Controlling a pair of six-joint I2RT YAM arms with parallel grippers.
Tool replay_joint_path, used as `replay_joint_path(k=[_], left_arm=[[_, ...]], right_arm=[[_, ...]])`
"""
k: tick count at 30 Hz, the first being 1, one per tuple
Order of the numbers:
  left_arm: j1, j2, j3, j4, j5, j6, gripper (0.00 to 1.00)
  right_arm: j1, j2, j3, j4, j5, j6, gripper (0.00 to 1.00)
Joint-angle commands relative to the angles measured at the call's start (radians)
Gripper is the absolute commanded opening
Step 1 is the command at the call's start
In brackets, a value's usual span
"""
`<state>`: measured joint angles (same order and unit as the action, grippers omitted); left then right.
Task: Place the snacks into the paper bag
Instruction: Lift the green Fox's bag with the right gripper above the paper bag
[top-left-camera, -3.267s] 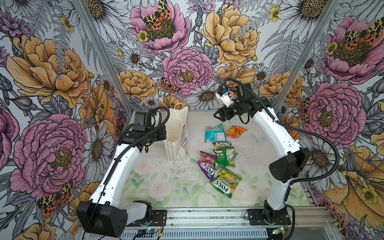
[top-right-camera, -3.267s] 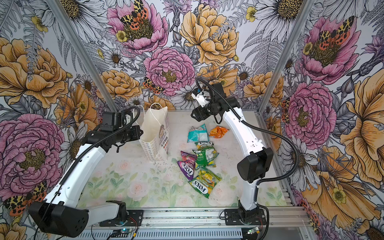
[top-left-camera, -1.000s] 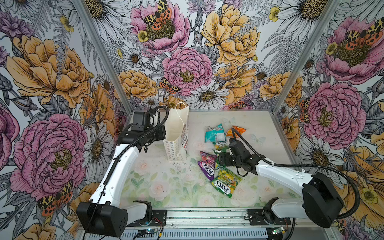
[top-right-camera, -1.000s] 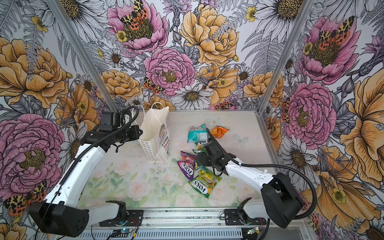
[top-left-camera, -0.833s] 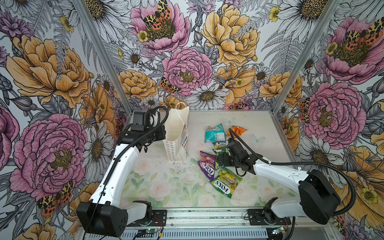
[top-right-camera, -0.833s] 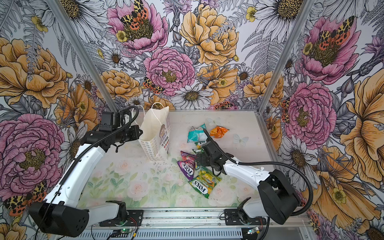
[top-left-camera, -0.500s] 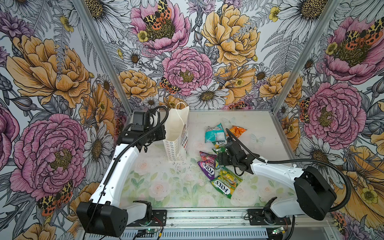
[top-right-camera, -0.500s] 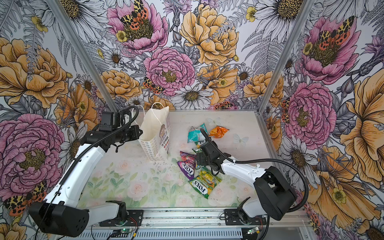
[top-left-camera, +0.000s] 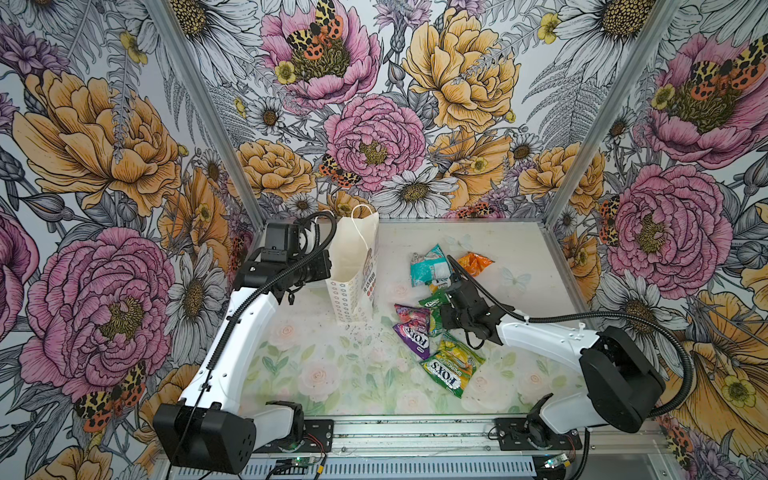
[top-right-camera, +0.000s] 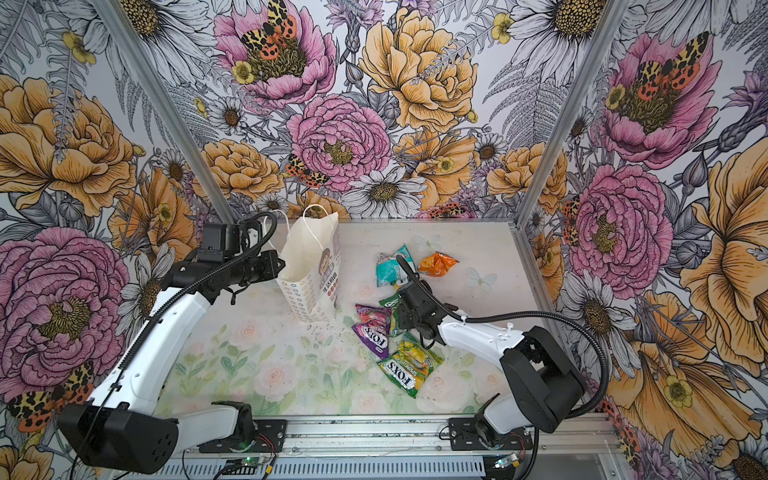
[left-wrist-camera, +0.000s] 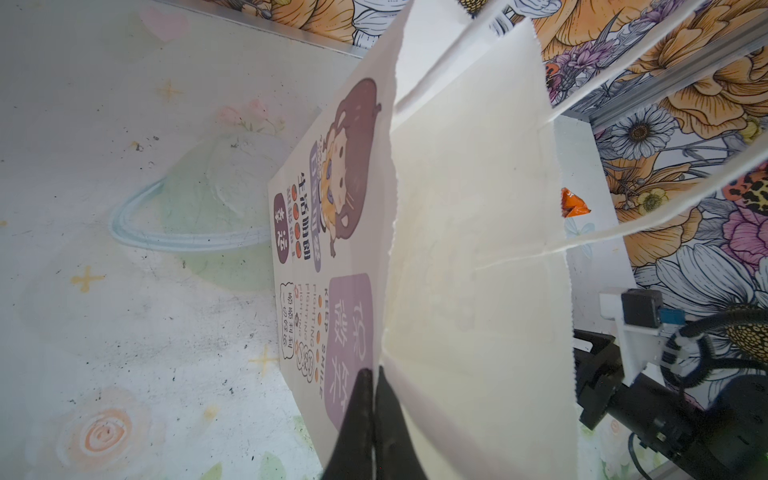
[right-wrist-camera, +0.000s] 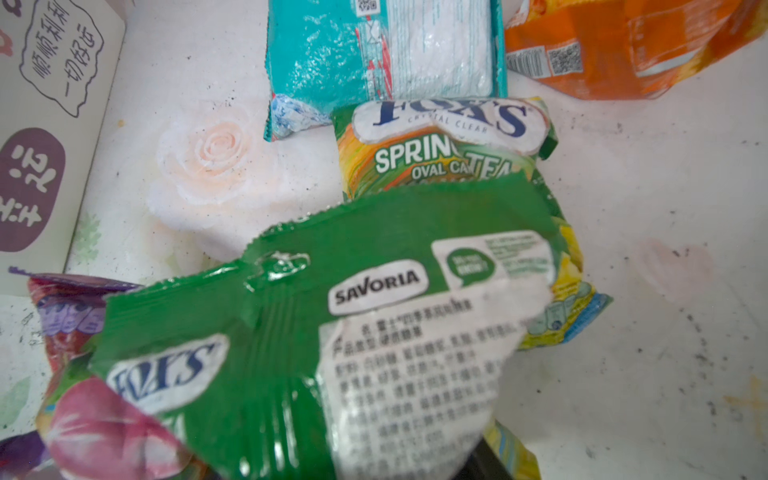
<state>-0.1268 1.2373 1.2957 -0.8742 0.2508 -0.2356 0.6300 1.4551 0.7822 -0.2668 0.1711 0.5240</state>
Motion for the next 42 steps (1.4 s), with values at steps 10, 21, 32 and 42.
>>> replay_joint_path(k=[10,21,32,42], left_arm=[[0.012,-0.015,-0.019,0.032,0.028,-0.005,0.0],[0.014,-0.016,-0.016,0.032,0.035,-0.005,0.0],[0.017,-0.025,-0.022,0.035,0.038,-0.016,0.0],[0.017,-0.054,-0.053,0.064,0.061,-0.043,0.0]], right_arm=[[-0.035,-0.115,0.072,0.031,-0.073,-0.055,0.0],[-0.135,-0.205,0.211,-0.014,-0.295,-0.102,0.0],[-0.148,-0.049,0.757,-0.039,-0.57,-0.201,0.0],[-0.086,0.335,1.351,-0.031,-0.637,-0.244,0.0]])
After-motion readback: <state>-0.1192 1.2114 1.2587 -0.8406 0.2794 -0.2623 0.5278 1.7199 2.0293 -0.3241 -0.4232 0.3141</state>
